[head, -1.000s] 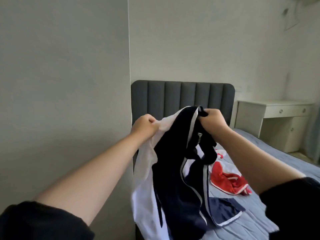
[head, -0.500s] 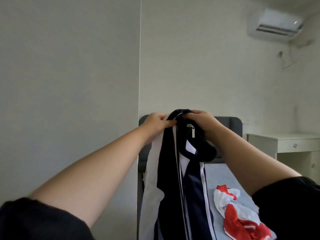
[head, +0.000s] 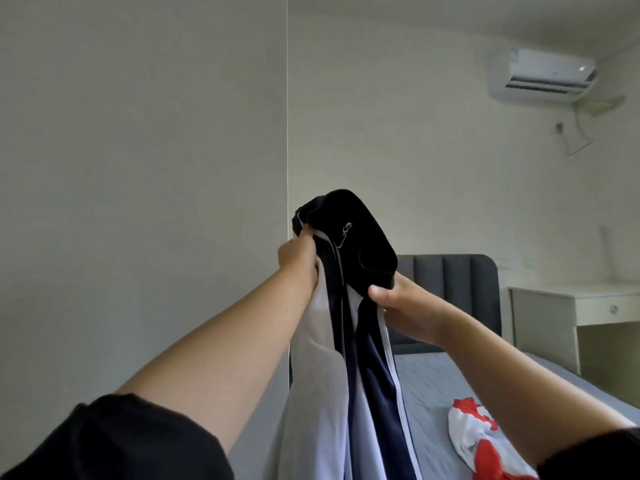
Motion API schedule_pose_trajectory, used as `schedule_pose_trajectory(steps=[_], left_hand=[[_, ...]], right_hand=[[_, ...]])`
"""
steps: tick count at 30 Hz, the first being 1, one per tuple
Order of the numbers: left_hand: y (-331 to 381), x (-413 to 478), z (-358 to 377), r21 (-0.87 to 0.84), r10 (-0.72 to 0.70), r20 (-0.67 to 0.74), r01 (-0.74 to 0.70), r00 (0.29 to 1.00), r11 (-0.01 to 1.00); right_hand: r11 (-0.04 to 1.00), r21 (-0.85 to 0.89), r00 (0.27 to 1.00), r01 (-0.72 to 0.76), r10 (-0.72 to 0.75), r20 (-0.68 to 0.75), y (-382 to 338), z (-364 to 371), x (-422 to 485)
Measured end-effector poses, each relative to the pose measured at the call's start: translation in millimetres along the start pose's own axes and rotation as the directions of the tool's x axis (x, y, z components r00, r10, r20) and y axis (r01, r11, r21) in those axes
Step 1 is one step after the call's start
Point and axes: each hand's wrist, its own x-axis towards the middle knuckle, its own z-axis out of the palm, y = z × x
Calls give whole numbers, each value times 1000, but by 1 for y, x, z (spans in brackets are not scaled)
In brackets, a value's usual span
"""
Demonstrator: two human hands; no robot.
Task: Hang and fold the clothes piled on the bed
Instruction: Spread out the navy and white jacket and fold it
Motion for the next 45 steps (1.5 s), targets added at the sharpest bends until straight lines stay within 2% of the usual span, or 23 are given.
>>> schedule_pose_trajectory(steps=[2,3,4,5,7,9,11,14,19,23,24,26,27,28,31,33,36,39,41,45], left_hand=[[6,0,-3,21,-8,-12,9,1000,1000],[9,0,-5,21,-5,-14,6,1000,1000],[13,1,-9,21,3,-19,-3,1000,1000],[17,3,-14,34,22,-28,-21,999,999],[29,9,-30,105,84,-46,-79,995,991],[44,16,-51,174,148,-49,-138,988,975],[58,24,-75,233,179,-26,-168,984,958],[76,30,-110,276,152,56,-161,987,948],[114,31,-173,432,264,24,-249,964,867],[144,20,-215,326,360,105,-374,927,868],[145,19,-226,373,354,97,-364,930,854],[140,20,-250,565,326,43,-292,944,771],[137,21,-263,631,315,23,-258,949,732],[134,20,-277,645,308,10,-242,951,725],[133,22,-307,587,317,-32,-239,948,773],[131,23,-319,582,270,-34,-200,962,788],[123,27,-342,590,86,13,-77,996,804],[106,25,-362,586,-75,94,5,993,811],[94,19,-373,612,-170,216,3,961,791],[64,8,-386,563,-337,426,46,839,825]], right_hand=[[989,-147,985,23,-48,-164,4,10,13],[974,-227,945,-19,-56,-323,3,16,20],[955,-294,867,-43,-111,-486,-1,18,27],[956,-287,795,-63,-125,-593,-7,20,33],[969,-242,719,-54,-131,-683,-21,19,46],[977,-214,684,12,-164,-711,-37,21,57],[968,-246,679,51,-214,-702,-49,29,71],[962,-263,706,68,-233,-669,-56,50,96],[971,-213,738,108,-222,-638,-61,89,135],[949,-180,677,261,-312,-666,-74,121,166],[945,-191,682,264,-323,-656,-73,130,173],[942,-316,785,114,-281,-552,-59,146,183],[924,-381,841,24,-224,-492,-50,155,186],[916,-401,868,-26,-178,-463,-42,162,188],[974,-224,880,40,-141,-454,-29,178,197],[994,-84,902,64,-94,-422,-27,191,202],[994,105,941,28,9,-339,-21,208,208],[975,220,947,17,54,-316,-19,218,215],[967,253,947,23,60,-315,-17,226,219],[960,279,958,4,76,-275,-10,242,223]])
